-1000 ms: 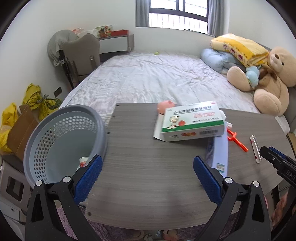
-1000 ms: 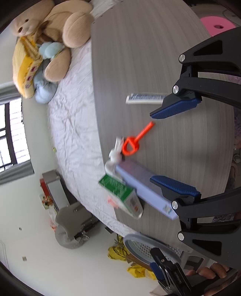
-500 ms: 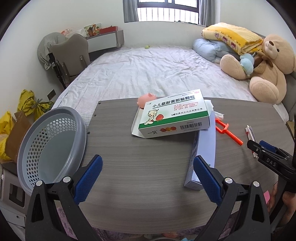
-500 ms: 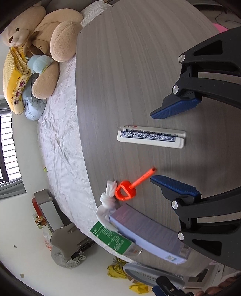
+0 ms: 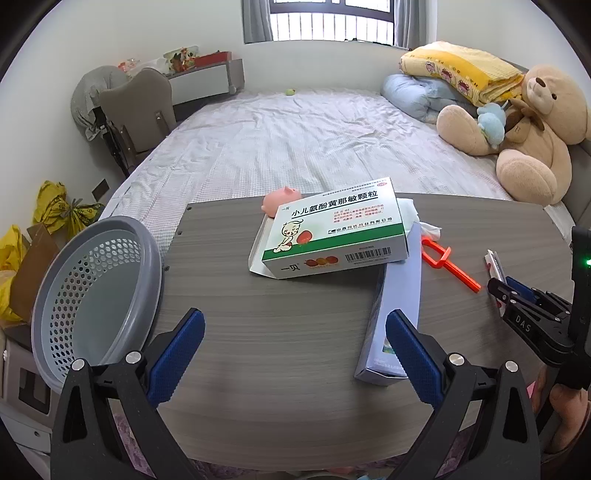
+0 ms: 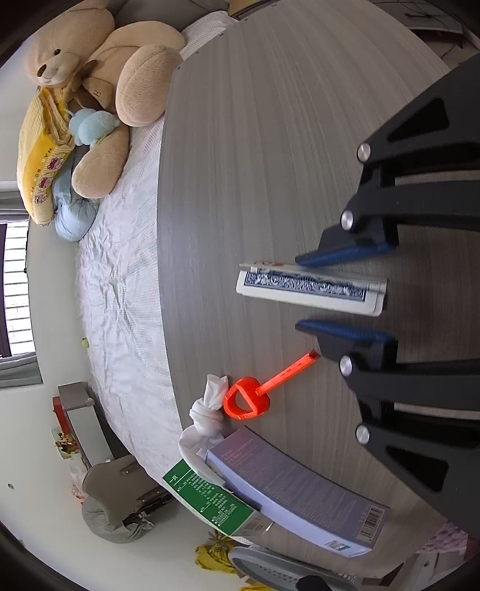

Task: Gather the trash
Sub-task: 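Grasp the blue-patterned card deck with the right gripper while the left grasps the lavender box, then carry the card deck and lavender box over the grey basket with both grippers, then open both grippers to drop the card deck and lavender box into the basket, then move both grippers back over the table toward the orange scoop and medicine box, then grasp the orange plastic scoop with the right gripper, then grasp the white-and-green medicine box with the left gripper while the right holds the scoop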

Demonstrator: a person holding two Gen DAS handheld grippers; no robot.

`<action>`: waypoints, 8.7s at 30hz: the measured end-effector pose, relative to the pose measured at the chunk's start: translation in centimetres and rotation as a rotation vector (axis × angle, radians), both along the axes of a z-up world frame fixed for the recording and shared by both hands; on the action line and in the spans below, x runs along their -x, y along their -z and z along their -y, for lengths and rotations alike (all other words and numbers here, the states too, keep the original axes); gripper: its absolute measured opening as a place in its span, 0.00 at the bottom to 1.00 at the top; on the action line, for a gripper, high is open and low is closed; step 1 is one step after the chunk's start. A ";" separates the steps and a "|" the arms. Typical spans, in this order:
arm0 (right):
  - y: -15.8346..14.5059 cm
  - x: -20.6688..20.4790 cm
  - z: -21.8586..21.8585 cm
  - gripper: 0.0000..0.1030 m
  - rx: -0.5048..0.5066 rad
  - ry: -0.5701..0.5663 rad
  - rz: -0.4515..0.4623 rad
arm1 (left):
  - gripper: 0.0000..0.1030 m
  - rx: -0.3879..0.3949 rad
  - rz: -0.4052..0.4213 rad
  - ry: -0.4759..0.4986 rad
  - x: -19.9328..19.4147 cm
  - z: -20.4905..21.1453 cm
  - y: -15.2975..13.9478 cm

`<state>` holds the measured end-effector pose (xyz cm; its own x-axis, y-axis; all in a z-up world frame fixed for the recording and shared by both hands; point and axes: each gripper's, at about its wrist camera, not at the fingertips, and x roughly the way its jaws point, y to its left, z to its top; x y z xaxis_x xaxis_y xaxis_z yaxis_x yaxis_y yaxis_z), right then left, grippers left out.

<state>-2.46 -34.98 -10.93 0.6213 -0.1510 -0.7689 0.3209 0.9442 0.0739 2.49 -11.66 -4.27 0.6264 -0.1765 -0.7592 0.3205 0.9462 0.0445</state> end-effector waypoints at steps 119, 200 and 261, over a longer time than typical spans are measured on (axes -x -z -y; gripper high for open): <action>-9.1 -8.3 -31.0 0.16 -0.157 -0.591 0.098 | 0.30 0.168 0.066 -0.244 -3.4 -24.2 -1.0; -8.8 2.8 -13.9 0.49 -0.145 -0.304 0.170 | 0.88 0.086 0.106 -0.276 2.8 -18.2 -4.3; -2.1 -4.5 -1.4 0.27 -0.103 -0.183 0.034 | 0.89 0.002 -0.011 -0.054 -5.4 2.0 -0.7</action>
